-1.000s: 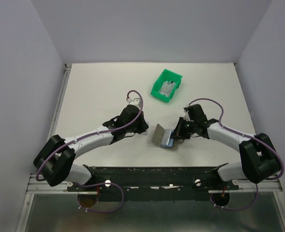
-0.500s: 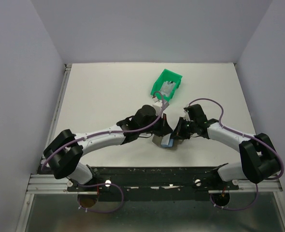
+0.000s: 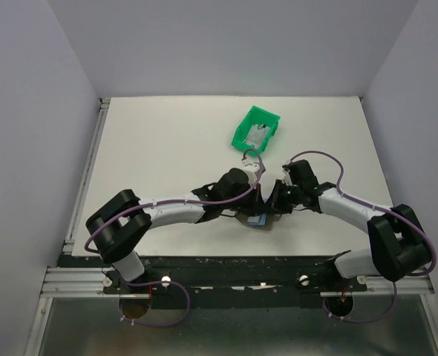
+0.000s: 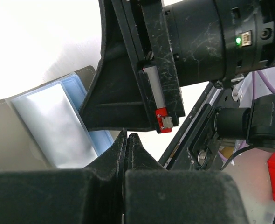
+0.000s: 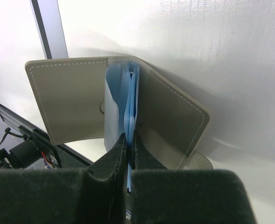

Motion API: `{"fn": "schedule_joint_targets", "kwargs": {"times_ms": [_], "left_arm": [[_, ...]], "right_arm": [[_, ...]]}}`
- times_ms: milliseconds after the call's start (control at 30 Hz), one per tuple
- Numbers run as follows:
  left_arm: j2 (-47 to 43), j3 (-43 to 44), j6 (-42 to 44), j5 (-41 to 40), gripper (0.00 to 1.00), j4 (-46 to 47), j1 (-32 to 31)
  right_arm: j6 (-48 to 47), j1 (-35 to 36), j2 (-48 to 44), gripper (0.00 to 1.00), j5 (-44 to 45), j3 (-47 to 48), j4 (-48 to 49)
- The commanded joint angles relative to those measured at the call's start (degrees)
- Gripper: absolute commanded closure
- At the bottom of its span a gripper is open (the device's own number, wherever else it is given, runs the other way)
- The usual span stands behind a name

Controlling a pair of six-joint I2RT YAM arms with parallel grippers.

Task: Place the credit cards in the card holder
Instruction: Open the card holder at the center of the board.

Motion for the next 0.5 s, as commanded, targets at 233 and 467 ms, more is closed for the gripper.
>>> {"fn": "schedule_joint_targets", "kwargs": {"times_ms": [233, 467], "left_arm": [[4.26, -2.64, -2.77, 0.44, 1.00, 4.69, -0.46], [5.23, -3.69, -2.59, 0.00, 1.00, 4.95, -0.46]], "right_arm": [[-0.52, 0.16, 0.30, 0.97, -0.50, -0.41, 0.71], [-0.52, 0.08, 0.65, 0.97, -0.50, -0.41, 0.62]]}}
